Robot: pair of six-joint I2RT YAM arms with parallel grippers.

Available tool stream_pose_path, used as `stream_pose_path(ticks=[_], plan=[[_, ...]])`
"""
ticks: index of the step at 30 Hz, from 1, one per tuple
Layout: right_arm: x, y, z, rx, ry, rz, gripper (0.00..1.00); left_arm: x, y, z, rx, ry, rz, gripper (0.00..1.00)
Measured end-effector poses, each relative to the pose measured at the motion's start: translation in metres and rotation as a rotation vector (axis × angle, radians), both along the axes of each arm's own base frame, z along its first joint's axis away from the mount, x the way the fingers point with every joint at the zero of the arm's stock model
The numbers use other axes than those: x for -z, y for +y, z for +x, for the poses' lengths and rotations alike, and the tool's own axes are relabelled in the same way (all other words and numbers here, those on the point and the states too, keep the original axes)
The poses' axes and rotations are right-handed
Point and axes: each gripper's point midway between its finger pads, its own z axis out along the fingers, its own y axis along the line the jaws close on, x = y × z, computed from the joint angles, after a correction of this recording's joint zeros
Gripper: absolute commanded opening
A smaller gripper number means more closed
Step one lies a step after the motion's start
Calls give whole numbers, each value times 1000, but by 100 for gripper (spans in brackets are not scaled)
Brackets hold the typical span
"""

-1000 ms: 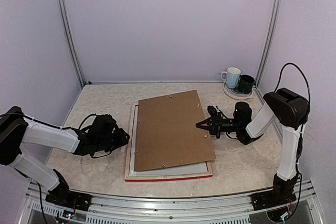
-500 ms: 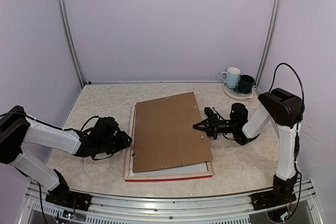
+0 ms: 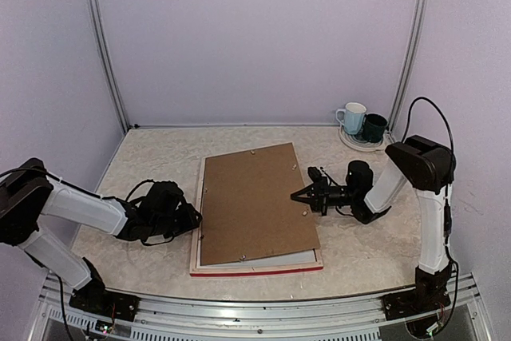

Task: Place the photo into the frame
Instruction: Place the backboard next to the photo.

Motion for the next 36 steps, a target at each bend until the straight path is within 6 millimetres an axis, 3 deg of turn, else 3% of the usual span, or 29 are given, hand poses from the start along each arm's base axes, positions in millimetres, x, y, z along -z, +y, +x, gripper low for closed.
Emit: stream_pose_path(ticks=[25,32,36], plan=[[1,-4,-13,25,2,-13,0,3,-9,15,-63,-28,-71,37],[5,-2,-13,25,4,-16,0,4,-9,13,-53,-23,-41,32],[8,-2,-12,24,4,-16,0,5,-10,3,-18,3,28,28]])
